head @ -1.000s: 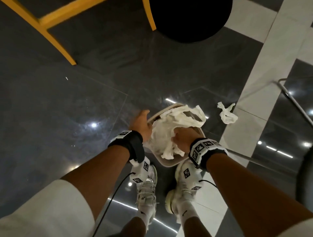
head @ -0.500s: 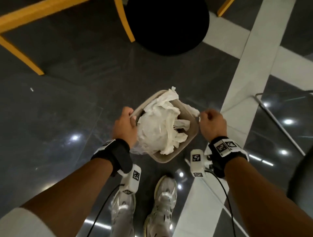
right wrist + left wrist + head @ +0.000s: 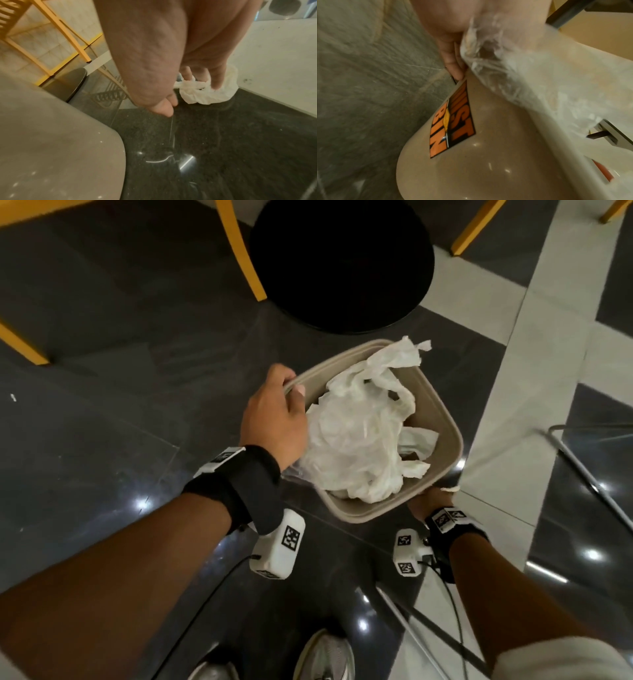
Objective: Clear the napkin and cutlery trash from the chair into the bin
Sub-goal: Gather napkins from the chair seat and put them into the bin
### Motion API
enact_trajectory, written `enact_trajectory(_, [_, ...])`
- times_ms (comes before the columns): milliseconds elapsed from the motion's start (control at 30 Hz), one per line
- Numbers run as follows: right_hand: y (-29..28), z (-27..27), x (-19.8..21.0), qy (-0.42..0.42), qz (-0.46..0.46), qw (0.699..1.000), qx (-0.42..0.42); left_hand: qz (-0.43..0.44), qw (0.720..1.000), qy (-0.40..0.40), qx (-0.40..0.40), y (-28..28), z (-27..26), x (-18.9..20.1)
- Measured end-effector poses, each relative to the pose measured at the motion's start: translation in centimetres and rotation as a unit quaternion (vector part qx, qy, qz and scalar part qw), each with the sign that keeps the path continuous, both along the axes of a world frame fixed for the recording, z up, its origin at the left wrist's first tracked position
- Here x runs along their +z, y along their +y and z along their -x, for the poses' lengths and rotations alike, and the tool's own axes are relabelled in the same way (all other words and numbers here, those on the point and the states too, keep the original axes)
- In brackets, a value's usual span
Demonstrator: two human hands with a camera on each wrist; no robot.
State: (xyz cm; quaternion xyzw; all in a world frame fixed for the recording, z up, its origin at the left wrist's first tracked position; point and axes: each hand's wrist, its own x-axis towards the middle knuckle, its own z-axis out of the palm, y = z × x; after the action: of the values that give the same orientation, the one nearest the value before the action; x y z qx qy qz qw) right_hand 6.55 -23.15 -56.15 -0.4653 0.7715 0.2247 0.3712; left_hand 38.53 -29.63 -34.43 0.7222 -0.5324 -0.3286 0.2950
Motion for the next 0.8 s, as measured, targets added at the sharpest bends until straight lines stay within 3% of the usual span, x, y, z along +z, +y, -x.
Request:
enact_trajectory(67, [-0.3,-0.3,1.0,0.007,0.018,0.999,-0.050,-0.004,1.000,-0.006,-0.013,-0.1,0.0,0.2])
enact_trajectory(200, [-1.3,-2.6,10.7,-0.020,0.072,0.990,-0.119,-0.073,0.996,-0.014,-0.040,0.7,-0.2,1.2])
enact_trajectory(300, [-2.5,-1.5,16.3,-0.053,0.209,0.925,-0.312,-0.138,0.990,-0.012,-0.034,2.4,-0.6,2.5])
enact_trajectory(400, [-3.7,-2.7,23.6,-0.090,0.377,0.842,-0.375,-0.207,0.978,-0.012,-0.015,4.6,-1.1,3.7])
enact_trajectory(467, [-4.3,-6.5,28.8,-0.132,0.456,0.828,-0.300,-0.230,0.973,-0.017,-0.012,6.0,-1.4,4.5])
enact_trajectory(533, [-4.5,-11.0,31.1,-0.205,0.446,0.858,-0.150,-0.243,0.970,-0.009,-0.006,7.3,-1.8,5.1])
enact_trajectory(600, [-3.6,-15.6,30.6,-0.240,0.313,0.917,0.058,-0.252,0.967,0.027,-0.002,8.5,-2.2,5.4])
enact_trajectory(667, [-1.9,-19.0,28.6,-0.163,0.161,0.934,0.273,-0.255,0.966,0.042,-0.014,9.7,-3.0,5.2])
enact_trajectory(733, [0.8,-20.8,25.4,-0.108,0.040,0.934,0.338,-0.244,0.967,0.047,-0.048,11.1,-4.2,5.0])
enact_trajectory(800, [3.6,-21.3,22.3,-0.124,-0.080,0.943,0.299,-0.243,0.964,0.043,-0.099,12.8,-5.2,5.0])
